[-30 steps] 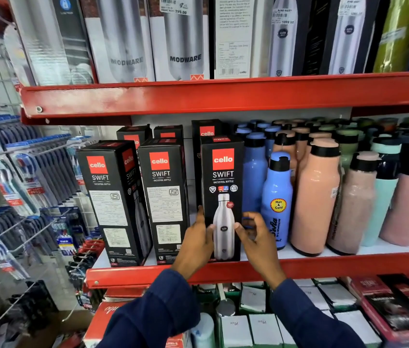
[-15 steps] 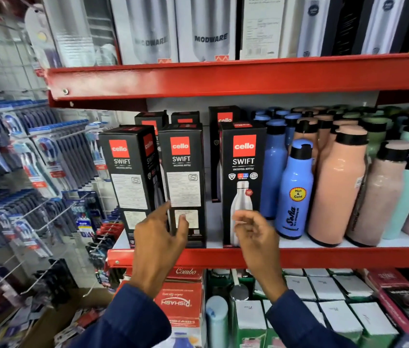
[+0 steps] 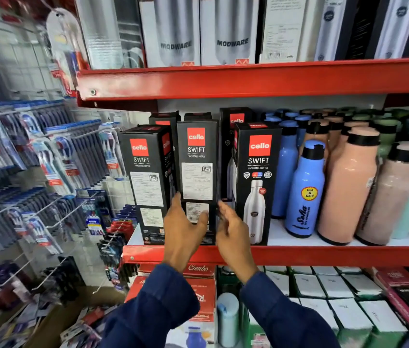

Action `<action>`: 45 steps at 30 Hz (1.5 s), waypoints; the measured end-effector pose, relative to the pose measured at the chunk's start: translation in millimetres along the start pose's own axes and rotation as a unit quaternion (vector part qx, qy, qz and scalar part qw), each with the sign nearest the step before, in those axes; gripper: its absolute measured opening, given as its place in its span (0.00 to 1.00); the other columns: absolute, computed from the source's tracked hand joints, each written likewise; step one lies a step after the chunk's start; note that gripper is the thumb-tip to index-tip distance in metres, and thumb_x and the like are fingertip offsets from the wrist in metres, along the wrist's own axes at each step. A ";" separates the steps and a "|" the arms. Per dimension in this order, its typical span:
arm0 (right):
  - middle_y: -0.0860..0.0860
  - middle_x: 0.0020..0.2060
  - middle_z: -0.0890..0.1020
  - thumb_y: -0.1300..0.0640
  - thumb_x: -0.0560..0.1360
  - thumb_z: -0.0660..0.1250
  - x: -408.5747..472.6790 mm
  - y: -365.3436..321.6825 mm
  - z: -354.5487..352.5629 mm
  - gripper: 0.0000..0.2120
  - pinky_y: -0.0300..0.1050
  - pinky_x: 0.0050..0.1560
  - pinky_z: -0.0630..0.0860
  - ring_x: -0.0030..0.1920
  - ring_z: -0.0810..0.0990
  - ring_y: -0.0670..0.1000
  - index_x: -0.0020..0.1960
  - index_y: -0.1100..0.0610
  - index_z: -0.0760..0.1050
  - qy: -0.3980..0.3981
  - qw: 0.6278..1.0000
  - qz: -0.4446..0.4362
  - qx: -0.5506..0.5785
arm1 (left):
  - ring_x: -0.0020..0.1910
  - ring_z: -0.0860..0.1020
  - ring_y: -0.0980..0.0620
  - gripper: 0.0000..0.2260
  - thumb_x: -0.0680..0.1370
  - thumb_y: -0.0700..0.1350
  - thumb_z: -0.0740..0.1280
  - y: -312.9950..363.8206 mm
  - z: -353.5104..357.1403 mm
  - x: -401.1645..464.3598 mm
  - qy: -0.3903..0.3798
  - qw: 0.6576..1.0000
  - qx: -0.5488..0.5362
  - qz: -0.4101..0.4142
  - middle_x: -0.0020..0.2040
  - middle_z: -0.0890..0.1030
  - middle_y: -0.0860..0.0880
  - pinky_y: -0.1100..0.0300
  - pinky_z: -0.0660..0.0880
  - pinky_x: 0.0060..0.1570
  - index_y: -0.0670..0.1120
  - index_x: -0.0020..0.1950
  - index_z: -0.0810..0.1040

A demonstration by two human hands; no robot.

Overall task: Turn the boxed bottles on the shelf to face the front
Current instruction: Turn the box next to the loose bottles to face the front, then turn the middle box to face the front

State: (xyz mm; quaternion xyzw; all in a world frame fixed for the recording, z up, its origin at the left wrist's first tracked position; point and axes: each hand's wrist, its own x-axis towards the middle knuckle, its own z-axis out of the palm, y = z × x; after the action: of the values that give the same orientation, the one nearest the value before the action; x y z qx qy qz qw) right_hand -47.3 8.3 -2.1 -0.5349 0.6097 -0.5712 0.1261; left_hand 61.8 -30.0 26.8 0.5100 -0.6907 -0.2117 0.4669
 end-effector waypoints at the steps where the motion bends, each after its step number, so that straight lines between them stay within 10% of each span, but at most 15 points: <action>1: 0.48 0.62 0.78 0.68 0.78 0.57 -1.6 -1.2 -0.6 0.24 0.22 0.58 0.67 0.59 0.76 0.38 0.72 0.56 0.67 0.009 1.000 -0.008 0.007 | 0.64 0.78 0.43 0.35 0.73 0.52 0.73 1.2 -1.4 -1.0 0.010 1.000 -0.008 0.007 0.66 0.79 0.42 0.57 0.73 0.64 0.41 0.75 0.64; 9: 0.47 0.62 0.81 0.69 0.78 0.55 -17.1 -18.7 -7.8 0.22 0.37 0.65 0.73 0.62 0.78 0.40 0.68 0.55 0.72 0.061 0.995 -0.051 0.063 | 0.63 0.79 0.49 0.45 0.62 0.66 0.76 0.6 -9.5 -5.2 0.045 0.995 -0.078 0.030 0.66 0.80 0.49 0.48 0.77 0.63 0.50 0.73 0.64; 16: 0.45 0.60 0.81 0.65 0.78 0.60 -18.9 -19.8 -21.1 0.19 0.37 0.61 0.75 0.59 0.78 0.39 0.67 0.55 0.71 0.128 0.989 -0.061 0.038 | 0.49 0.79 0.68 0.37 0.65 0.50 0.78 -2.4 -27.6 -13.9 0.048 0.987 -0.143 0.060 0.53 0.81 0.60 0.72 0.76 0.52 0.50 0.71 0.68; 20: 0.46 0.60 0.81 0.47 0.78 0.62 -11.2 -14.8 -17.4 0.22 0.45 0.59 0.79 0.56 0.80 0.41 0.70 0.52 0.69 0.032 0.999 -0.025 -0.001 | 0.53 0.82 0.59 0.37 0.68 0.52 0.72 -14.5 -31.6 -8.0 -0.017 0.981 -0.179 0.070 0.57 0.83 0.57 0.52 0.80 0.58 0.55 0.76 0.65; 26: 0.42 0.57 0.73 0.59 0.79 0.63 -9.1 -20.3 -7.2 0.21 0.18 0.51 0.66 0.58 0.73 0.37 0.71 0.57 0.68 0.054 0.998 -0.012 0.011 | 0.47 0.75 0.66 0.27 0.81 0.48 0.58 -30.2 -18.3 12.4 -0.123 0.974 -0.157 0.103 0.52 0.76 0.67 0.63 0.73 0.52 0.62 0.79 0.54; 29: 0.46 0.56 0.78 0.60 0.79 0.62 -5.2 -16.8 0.7 0.21 0.20 0.49 0.69 0.53 0.76 0.34 0.72 0.57 0.67 0.063 0.998 -0.005 -0.010 | 0.44 0.77 0.69 0.26 0.83 0.45 0.58 -36.1 -8.0 22.8 -0.131 0.977 -0.144 0.083 0.55 0.77 0.71 0.72 0.74 0.48 0.61 0.79 0.55; 33: 0.61 0.55 0.83 0.60 0.79 0.61 -0.5 -3.7 9.1 0.22 0.40 0.50 0.76 0.54 0.82 0.57 0.72 0.59 0.65 0.054 0.997 0.018 -0.053 | 0.41 0.78 0.54 0.27 0.83 0.46 0.58 -44.6 5.1 27.5 -0.137 0.983 -0.106 0.054 0.48 0.81 0.52 0.62 0.75 0.44 0.58 0.80 0.53; 42: 0.61 0.58 0.81 0.63 0.79 0.60 -5.1 15.6 13.3 0.24 0.37 0.51 0.75 0.57 0.81 0.57 0.74 0.57 0.61 0.007 0.996 0.037 -0.082 | 0.38 0.80 0.47 0.25 0.83 0.44 0.57 -59.9 14.5 19.0 -0.157 0.986 -0.051 0.016 0.43 0.82 0.46 0.58 0.74 0.41 0.51 0.80 0.54; 45: 0.55 0.59 0.81 0.63 0.78 0.62 -11.3 15.3 12.4 0.23 0.21 0.50 0.71 0.57 0.79 0.45 0.72 0.56 0.66 0.045 0.997 0.032 -0.054 | 0.48 0.82 0.53 0.27 0.82 0.44 0.61 -63.1 3.7 8.2 -0.150 0.987 -0.052 0.014 0.50 0.83 0.51 0.56 0.77 0.54 0.48 0.80 0.57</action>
State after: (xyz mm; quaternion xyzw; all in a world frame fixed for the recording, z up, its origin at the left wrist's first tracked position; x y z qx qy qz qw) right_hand -41.2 6.8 -23.9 -0.4947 0.6615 -0.5567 0.0879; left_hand 90.3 -62.7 -19.9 0.4383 -0.7478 -0.3147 0.3870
